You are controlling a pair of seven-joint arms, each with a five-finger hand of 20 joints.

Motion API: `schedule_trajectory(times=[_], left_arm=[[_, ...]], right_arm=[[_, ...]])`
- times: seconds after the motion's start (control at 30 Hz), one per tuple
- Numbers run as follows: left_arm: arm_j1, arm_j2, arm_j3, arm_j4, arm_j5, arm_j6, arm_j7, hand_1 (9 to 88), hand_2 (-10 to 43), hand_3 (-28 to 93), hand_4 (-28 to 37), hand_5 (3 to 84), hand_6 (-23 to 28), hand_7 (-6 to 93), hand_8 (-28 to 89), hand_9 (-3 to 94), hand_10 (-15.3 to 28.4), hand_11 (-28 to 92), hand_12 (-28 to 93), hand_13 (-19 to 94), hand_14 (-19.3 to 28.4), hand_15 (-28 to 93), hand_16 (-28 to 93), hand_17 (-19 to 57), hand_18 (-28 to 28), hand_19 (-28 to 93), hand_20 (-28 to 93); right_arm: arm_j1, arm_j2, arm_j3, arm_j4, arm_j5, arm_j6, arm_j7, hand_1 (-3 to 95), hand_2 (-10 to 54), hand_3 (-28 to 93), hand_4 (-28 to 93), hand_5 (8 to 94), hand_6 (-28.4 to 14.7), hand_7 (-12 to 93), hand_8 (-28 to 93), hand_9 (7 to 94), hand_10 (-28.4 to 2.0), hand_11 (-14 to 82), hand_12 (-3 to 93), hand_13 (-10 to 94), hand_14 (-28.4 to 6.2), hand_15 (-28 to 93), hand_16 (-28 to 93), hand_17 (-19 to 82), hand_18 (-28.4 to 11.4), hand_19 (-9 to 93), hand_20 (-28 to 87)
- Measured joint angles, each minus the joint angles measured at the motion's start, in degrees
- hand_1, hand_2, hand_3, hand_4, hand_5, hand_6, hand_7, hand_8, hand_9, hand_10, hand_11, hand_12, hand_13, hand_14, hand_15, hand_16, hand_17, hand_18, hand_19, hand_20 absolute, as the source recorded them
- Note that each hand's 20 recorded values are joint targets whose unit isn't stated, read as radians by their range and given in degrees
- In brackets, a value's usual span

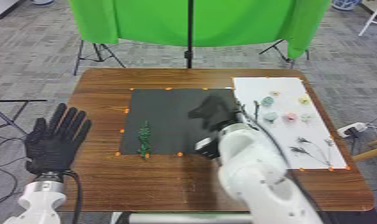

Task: Arrange flowers

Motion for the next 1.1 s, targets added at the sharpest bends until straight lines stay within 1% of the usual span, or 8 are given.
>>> schedule_trajectory(times=[0.13,0.27,0.37,0.57,0.77,0.9,1.0,1.1], left_arm=[[1.0,0.00,-0.16,-0.42,0.00,-0.17,0.27,26.3,18.7,77,-28.3,42.3,8.2,8.1,-10,37.6,13.8,14,5,28,13.0,20,-8,-5.3,11.4,28,9],[2.0,-0.04,-0.81,-0.92,0.01,-0.20,0.99,26.3,18.7,77,-28.3,42.3,8.2,8.2,-10,37.6,13.9,14,5,28,13.0,20,-8,-5.3,11.4,28,9],[2.8,-0.17,-1.52,-1.29,0.00,-0.17,1.58,26.3,18.8,76,-28.3,42.4,8.2,8.3,-10,37.6,13.9,14,5,28,13.0,20,-8,-5.3,11.4,28,9],[3.8,-0.44,-2.18,-1.53,-0.03,-0.08,2.26,26.2,18.7,76,-28.3,42.7,8.5,8.6,-10,38.0,13.9,14,5,28,12.9,20,-8,-5.3,11.4,29,9],[4.1,-0.78,-2.25,-2.07,-0.28,1.07,2.38,26.1,18.7,76,-28.3,43.1,8.7,8.7,-10,38.0,13.9,15,5,28,13.1,20,-8,-5.5,11.4,29,9],[3.9,-0.80,-1.99,-2.08,-0.38,1.61,2.27,26.1,18.6,76,-28.3,42.9,8.7,8.5,-10,38.0,13.9,15,5,28,13.2,21,-8,-5.5,11.4,29,9],[3.1,-0.47,-1.28,-1.74,-0.44,1.84,2.12,26.1,18.6,75,-28.3,42.9,8.7,8.5,-10,37.9,13.9,15,5,28,13.2,21,-8,-5.5,11.4,29,9],[1.7,0.00,-0.49,-1.19,-0.44,1.84,1.99,25.9,18.5,76,-28.3,42.9,8.7,8.6,-10,37.9,13.9,15,5,28,13.2,21,-8,-5.5,11.4,29,9]], right_arm=[[-4.6,6.3,9.0,-4.2,-4.1,1.0,2.6,32.2,-9.5,76,-23,72.3,-7.9,14,-10,73.9,-20.4,34.8,23.7,67,-16.7,71,28,39,-27.5,93,40],[-11.5,12.8,19.2,-8.0,-8.5,0.9,4.2,32.5,-9.5,79,-25,69.8,-7.7,15,-11,68.9,-20.7,27.6,20.4,62,-16.6,64,22,34,-26.9,91,33],[-16.8,16.6,26.7,-7.2,-10.4,1.1,4.1,31.9,-9.5,81,-28,66.2,-7.7,16,-11,62.8,-20.7,20.1,17.6,56,-17.1,54,17,29,-26.3,85,28],[-24.9,19.2,37.5,-3.1,-10.3,0.9,3.1,30.3,-9.5,79,-28,63.9,-7.7,16,-12,60.3,-20.3,19.9,17.9,53,-17.1,54,17,26,-25.3,83,28],[-27.4,19.4,37.6,-1.6,-8.8,-4.3,0.8,31.2,-9.5,76,-28,63.7,-7.3,17,-12,59.8,-19.9,21.3,18.6,52,-16.9,57,18,26,-25.2,83,29],[-27.3,19.1,36.0,-0.5,-7.6,-5.6,-0.3,41.7,-9.5,65,-28,63.5,-6.4,18,-13,59.0,-19.3,22.4,18.7,52,-16.5,60,18,26,-25.3,83,30],[-27.0,18.7,35.2,0.2,-7.4,-6.6,-0.7,45.2,-9.5,64,-28,63.9,-5.7,19,-13,59.0,-18.7,23.8,19.1,52,-16.2,62,19,26,-25.0,84,31],[-26.7,18.5,34.3,0.9,-7.9,-7.8,-0.7,44.1,-9.5,72,-28,65.0,-4.9,21,-13,59.3,-18.6,25.4,19.4,52,-16.3,62,19,27,-24.9,85,32]])
